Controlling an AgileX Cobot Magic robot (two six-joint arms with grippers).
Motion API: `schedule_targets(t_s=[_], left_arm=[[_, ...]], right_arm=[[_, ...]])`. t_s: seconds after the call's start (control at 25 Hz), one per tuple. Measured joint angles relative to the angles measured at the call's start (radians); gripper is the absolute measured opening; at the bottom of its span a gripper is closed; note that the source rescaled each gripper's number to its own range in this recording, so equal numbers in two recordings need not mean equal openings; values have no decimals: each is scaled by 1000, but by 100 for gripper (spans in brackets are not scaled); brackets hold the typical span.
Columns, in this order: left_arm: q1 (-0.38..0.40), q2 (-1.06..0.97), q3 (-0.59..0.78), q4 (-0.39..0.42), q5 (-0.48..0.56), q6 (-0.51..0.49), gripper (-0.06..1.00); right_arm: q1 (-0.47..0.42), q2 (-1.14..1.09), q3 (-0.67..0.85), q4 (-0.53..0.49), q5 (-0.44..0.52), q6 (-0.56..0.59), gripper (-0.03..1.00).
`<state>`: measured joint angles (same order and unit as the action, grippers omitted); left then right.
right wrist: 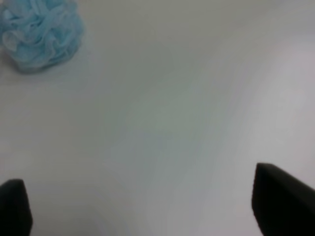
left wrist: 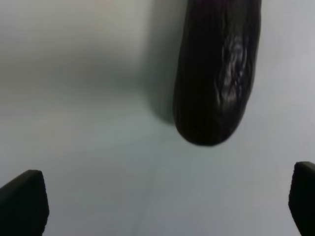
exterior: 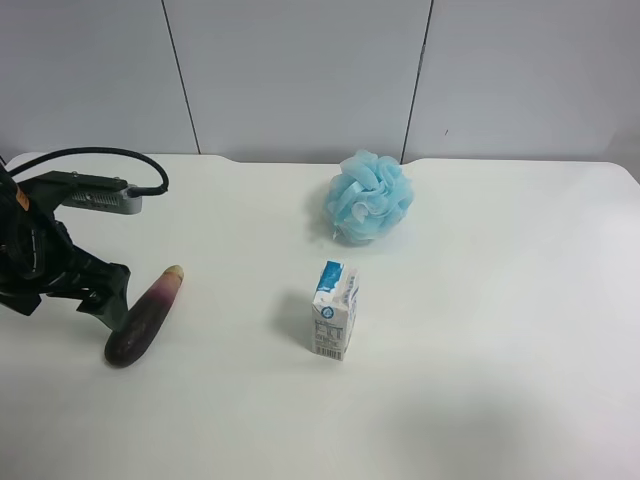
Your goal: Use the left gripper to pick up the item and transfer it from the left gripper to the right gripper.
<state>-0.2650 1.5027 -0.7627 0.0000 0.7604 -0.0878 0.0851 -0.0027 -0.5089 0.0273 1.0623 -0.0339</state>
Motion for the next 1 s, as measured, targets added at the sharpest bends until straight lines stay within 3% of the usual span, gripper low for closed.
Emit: schedule_targets(t_s=[0.32, 0.8, 1.0], left_arm=[[0, 108, -1, -27, -64, 71, 100], [0, 233, -2, -158, -154, 185, 100], [0, 263, -2, -176, -193, 204, 100]], right_arm=[[0, 0, 0, 0, 0, 0, 82], [0, 0, 0, 0, 0, 0, 82], [0, 0, 0, 0, 0, 0, 82]])
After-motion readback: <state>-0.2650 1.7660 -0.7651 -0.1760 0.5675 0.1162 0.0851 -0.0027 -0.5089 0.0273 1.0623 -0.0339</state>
